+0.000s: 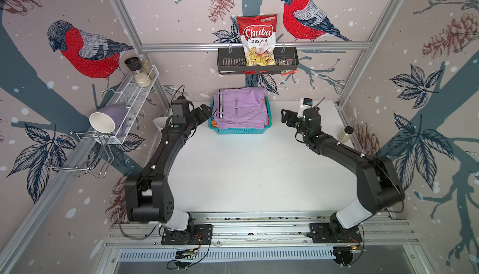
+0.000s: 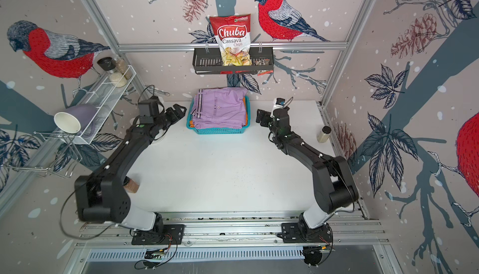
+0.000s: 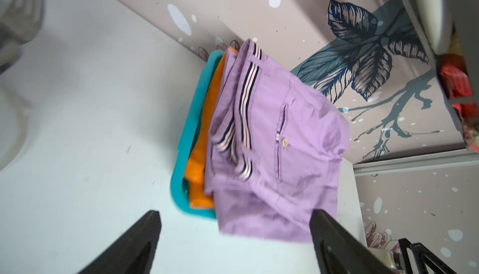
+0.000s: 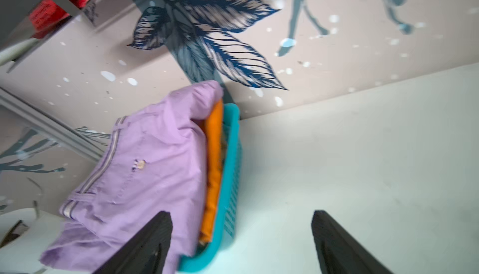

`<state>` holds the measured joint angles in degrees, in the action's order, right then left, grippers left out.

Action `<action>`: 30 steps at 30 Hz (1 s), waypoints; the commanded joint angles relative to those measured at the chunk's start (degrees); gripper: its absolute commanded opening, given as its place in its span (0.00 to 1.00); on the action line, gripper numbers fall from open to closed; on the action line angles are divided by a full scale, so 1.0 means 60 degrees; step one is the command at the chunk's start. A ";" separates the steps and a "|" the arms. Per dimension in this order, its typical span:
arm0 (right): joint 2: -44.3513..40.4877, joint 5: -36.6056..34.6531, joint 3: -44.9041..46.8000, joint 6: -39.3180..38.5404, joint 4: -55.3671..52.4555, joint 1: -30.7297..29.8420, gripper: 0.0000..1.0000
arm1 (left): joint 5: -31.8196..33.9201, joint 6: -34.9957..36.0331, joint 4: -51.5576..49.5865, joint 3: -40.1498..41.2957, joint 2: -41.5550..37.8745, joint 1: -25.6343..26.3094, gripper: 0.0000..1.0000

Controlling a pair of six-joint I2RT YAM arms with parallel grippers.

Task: Put the folded long pants in the basket
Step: Reset both arms

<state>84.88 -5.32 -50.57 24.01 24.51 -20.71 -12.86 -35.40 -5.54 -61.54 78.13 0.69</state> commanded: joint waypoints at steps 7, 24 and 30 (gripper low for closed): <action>-0.3617 -0.4082 0.4565 -0.2703 0.2734 0.0240 0.93 | 0.5149 0.2469 0.5155 0.5887 -0.5065 0.0872 0.95; -0.0075 -0.4392 0.6020 -0.3706 0.7237 0.1721 1.00 | 0.7320 0.4433 1.2082 0.8218 0.0407 0.0435 0.94; 0.0450 -0.0281 0.6831 -0.2830 0.9077 0.3686 1.00 | 0.4699 0.5817 1.2888 0.8108 0.1418 0.0578 0.96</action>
<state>86.76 -20.12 -10.83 4.51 72.90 0.51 23.77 -6.50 63.33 -13.23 84.25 3.55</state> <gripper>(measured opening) 0.999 0.946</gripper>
